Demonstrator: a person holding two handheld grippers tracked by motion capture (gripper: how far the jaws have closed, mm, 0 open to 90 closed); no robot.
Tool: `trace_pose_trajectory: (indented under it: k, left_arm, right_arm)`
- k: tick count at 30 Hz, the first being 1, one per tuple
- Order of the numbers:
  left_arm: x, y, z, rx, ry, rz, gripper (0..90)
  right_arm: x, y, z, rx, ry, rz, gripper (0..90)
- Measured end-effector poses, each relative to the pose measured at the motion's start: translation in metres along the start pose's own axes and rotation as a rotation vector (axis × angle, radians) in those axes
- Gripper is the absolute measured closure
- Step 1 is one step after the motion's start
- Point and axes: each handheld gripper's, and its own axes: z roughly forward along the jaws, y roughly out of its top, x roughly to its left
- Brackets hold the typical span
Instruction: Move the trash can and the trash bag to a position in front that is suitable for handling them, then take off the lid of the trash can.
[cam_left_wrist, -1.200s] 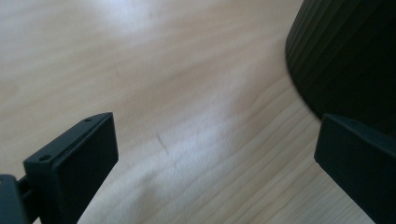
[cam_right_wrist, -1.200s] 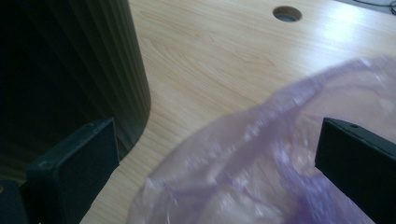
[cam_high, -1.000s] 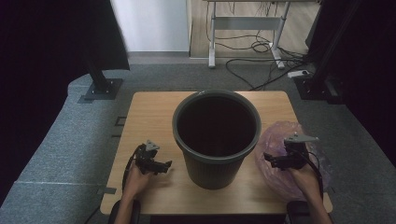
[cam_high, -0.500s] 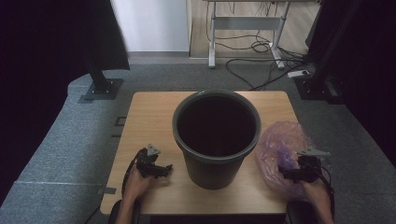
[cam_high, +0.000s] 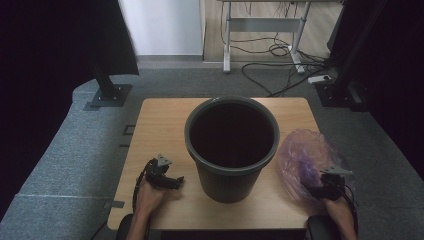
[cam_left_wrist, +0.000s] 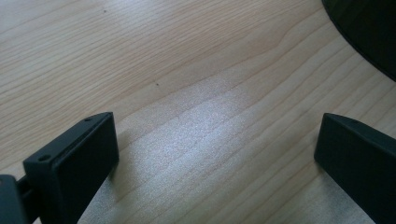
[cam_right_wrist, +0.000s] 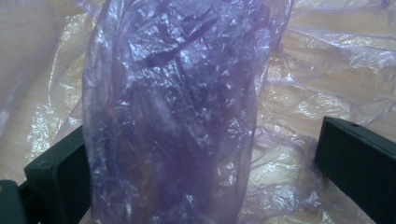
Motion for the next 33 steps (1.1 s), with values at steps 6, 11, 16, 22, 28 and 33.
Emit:
trace_pose_trajectory:
  k: [6, 11, 16, 22, 28, 33]
  left_arm:
    - [0.003, 0.005, -0.001, 0.040, -0.027, -0.010, 0.0]
    - [0.005, 0.010, -0.002, 0.065, -0.064, -0.018, 0.0]
    - [0.006, 0.023, -0.008, 0.078, -0.078, -0.019, 0.0]
    - [0.011, 0.044, -0.022, 0.089, -0.078, -0.026, 0.0]
    - [0.015, 0.063, -0.035, 0.107, -0.103, -0.020, 0.0]
    - [0.019, 0.083, -0.045, 0.150, -0.137, -0.004, 0.0]
  right_arm:
    - [0.001, -0.001, 0.000, -0.013, -0.003, 0.001, 0.0]
    - [0.001, -0.001, 0.001, -0.013, -0.004, 0.002, 0.0]
    - [0.001, -0.001, 0.001, -0.013, -0.003, 0.001, 0.0]
    - [0.001, -0.001, 0.001, -0.014, 0.003, -0.004, 0.0]
    - [0.001, 0.000, 0.001, -0.014, 0.006, -0.008, 0.0]
    - [0.001, 0.000, 0.001, -0.014, 0.009, -0.010, 0.0]
